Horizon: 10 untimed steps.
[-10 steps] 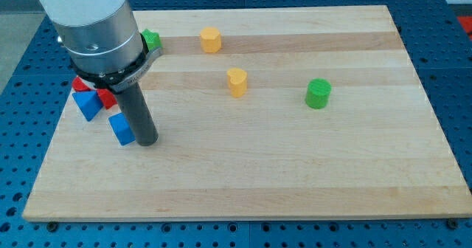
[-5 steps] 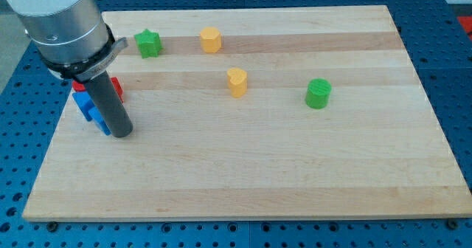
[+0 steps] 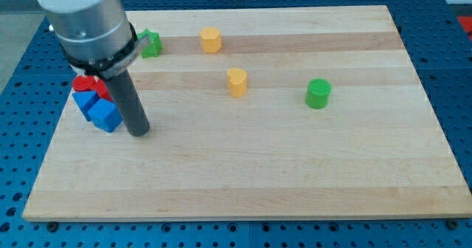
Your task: Slide blue cube into the group of blocks
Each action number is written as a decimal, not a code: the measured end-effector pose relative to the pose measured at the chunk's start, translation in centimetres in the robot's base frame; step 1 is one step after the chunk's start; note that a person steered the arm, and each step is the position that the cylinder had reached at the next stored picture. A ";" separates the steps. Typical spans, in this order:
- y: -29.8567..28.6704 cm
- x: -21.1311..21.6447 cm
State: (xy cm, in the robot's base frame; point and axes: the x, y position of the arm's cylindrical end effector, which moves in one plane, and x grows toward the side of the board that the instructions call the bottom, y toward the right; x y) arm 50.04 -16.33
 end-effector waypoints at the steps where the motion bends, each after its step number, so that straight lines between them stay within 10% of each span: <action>1: -1.0 1.6; 4: -9.4 1.8; 10: -6.3 -0.2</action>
State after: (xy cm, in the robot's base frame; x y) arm 49.84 -22.65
